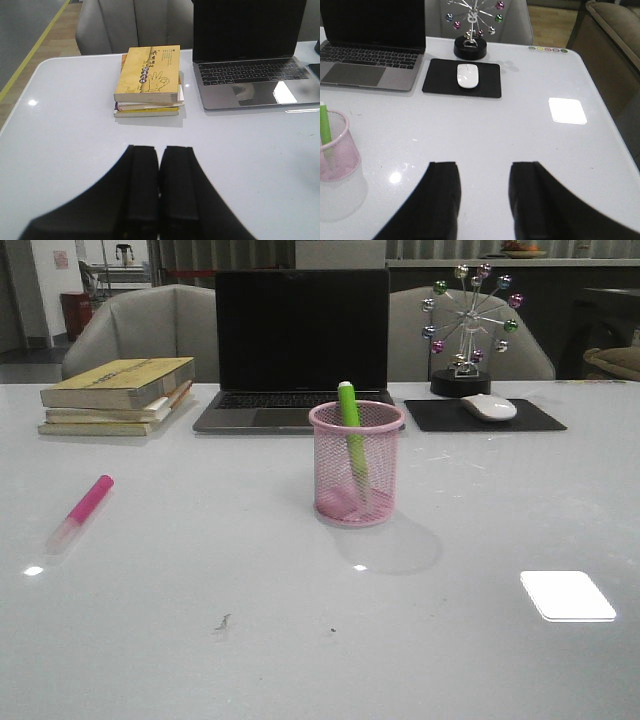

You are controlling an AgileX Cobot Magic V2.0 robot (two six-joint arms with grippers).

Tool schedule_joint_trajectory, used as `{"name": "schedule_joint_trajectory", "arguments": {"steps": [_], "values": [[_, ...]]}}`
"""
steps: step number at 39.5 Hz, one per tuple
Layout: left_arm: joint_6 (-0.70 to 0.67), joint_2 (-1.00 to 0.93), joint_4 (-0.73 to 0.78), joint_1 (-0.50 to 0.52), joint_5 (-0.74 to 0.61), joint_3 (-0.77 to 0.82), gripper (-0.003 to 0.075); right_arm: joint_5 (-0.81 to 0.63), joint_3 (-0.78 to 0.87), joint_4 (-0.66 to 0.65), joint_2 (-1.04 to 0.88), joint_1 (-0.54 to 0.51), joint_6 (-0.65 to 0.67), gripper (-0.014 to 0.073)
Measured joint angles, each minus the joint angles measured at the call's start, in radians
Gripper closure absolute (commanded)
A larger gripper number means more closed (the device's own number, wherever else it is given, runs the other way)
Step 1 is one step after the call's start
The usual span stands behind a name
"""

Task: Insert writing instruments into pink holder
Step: 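Release the green marker into the holder and withdraw the right gripper, then lower the left gripper onto the pink marker and grasp it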

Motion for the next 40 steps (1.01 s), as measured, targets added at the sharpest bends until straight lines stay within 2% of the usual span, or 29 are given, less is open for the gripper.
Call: {"name": "schedule_joint_trajectory", "arguments": {"steps": [16, 24, 40], "values": [[0.0, 0.0, -0.019, 0.0, -0.06, 0.0, 0.0629, 0.084, 0.001, 0.0, -0.007, -0.005, 0.0, 0.0219], [0.0, 0.0, -0.077, 0.0, -0.062, 0.0, 0.0629, 0.088, 0.001, 0.0, -0.007, -0.005, 0.0, 0.0219], [0.0, 0.0, -0.083, 0.0, -0.043, -0.005, 0.0629, 0.088, 0.001, 0.0, -0.007, -0.005, 0.0, 0.0219]]}}
